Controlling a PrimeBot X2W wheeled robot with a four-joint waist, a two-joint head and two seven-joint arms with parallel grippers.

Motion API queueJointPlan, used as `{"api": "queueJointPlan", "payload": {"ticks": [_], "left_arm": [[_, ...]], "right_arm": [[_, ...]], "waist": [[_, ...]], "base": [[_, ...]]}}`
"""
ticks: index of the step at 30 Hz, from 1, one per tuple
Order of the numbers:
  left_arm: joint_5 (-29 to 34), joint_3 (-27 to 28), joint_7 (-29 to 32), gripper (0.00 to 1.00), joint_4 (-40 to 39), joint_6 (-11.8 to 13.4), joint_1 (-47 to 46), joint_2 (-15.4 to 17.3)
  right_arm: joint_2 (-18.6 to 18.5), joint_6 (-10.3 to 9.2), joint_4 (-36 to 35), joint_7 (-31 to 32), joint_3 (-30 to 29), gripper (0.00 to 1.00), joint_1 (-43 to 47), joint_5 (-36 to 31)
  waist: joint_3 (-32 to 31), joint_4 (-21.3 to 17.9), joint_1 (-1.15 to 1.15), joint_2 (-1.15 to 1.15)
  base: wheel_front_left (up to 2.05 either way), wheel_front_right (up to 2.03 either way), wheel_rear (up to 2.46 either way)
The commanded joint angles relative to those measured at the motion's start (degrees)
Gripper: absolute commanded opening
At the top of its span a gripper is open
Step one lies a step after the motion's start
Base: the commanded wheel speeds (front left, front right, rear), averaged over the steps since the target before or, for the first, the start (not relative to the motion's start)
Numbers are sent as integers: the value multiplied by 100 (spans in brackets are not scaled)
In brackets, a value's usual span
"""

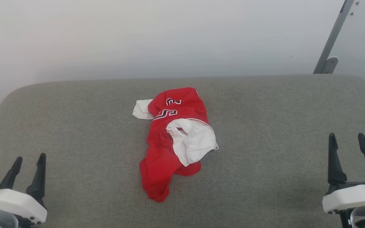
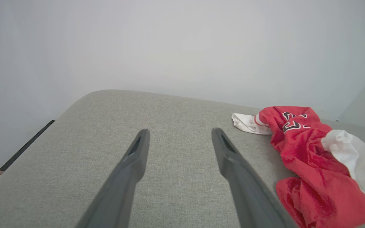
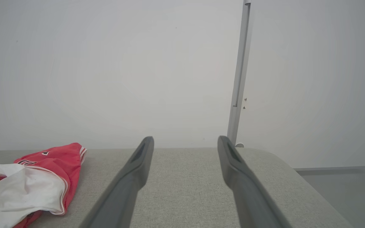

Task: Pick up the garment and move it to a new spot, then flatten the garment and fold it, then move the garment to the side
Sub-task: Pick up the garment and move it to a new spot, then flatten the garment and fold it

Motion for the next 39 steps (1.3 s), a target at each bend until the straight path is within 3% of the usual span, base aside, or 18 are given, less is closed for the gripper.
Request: {"api": "queueJointPlan", "payload": {"ticks": [1,16,39], "left_arm": [[114,76,-28,100,-32,-27,69,-36],[252,254,-14,100,-155,-182,140,-195],[478,-295,246,100,-167,-408,-607,-554]], "right_arm": [[15,-2,-15,23,2,100,36,42],[25,-2,-30,156,244,100,83,158],[-92,-2,1025,1338,1848,100,-1054,693]], "waist": [[-5,5,0,0],[18,186,0,0],[546,1338,0,0]], "base": [[0,0,0],[0,0,0],[0,0,0]]}}
